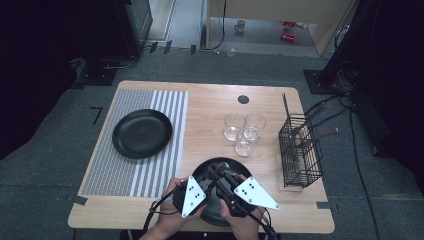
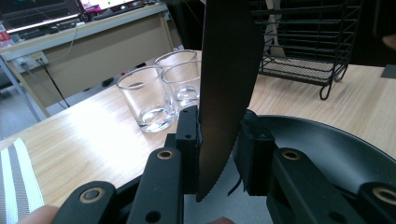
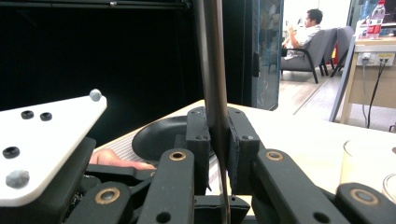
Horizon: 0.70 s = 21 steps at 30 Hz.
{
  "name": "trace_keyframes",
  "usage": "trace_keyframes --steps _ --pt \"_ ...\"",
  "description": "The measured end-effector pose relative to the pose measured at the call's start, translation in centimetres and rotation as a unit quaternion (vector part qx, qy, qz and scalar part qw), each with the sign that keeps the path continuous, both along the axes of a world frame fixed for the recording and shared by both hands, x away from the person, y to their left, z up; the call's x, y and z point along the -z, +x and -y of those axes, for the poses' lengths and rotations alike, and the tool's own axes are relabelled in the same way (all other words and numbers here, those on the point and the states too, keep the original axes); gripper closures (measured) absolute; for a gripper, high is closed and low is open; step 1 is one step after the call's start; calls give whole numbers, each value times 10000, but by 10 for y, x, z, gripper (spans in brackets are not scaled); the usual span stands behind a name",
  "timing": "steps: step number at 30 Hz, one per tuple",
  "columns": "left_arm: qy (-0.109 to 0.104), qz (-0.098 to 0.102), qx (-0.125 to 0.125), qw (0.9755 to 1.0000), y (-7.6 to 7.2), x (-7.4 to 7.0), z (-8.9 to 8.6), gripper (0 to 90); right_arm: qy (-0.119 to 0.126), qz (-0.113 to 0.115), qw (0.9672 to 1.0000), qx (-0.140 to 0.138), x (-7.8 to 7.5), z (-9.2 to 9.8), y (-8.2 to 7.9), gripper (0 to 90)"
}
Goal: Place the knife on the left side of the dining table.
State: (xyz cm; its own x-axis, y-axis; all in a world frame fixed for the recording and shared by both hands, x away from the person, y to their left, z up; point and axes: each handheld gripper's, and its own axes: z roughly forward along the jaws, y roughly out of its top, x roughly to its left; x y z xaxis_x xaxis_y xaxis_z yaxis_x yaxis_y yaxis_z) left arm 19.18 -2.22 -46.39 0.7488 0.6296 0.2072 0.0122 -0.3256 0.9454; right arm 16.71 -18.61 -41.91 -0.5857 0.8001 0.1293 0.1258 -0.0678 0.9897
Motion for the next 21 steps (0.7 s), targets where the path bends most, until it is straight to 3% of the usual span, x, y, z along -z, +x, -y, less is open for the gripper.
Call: trace_keyframes --steps 7,13,19,21 --pt "-118 63 73 9999 -1 -2 -2 738 -24 -131 9999 -45 6 -3 2 837" --pt "-152 1 90 9998 0 -2 -3 737 -62 -127 9999 -65 8 -4 2 838" --pt "-210 17 167 9996 -2 -4 -3 736 -57 -81 9999 135 9 0 2 887" --pt "-248 34 216 9995 -2 -4 -3 732 99 -122 9998 82 8 4 3 888"
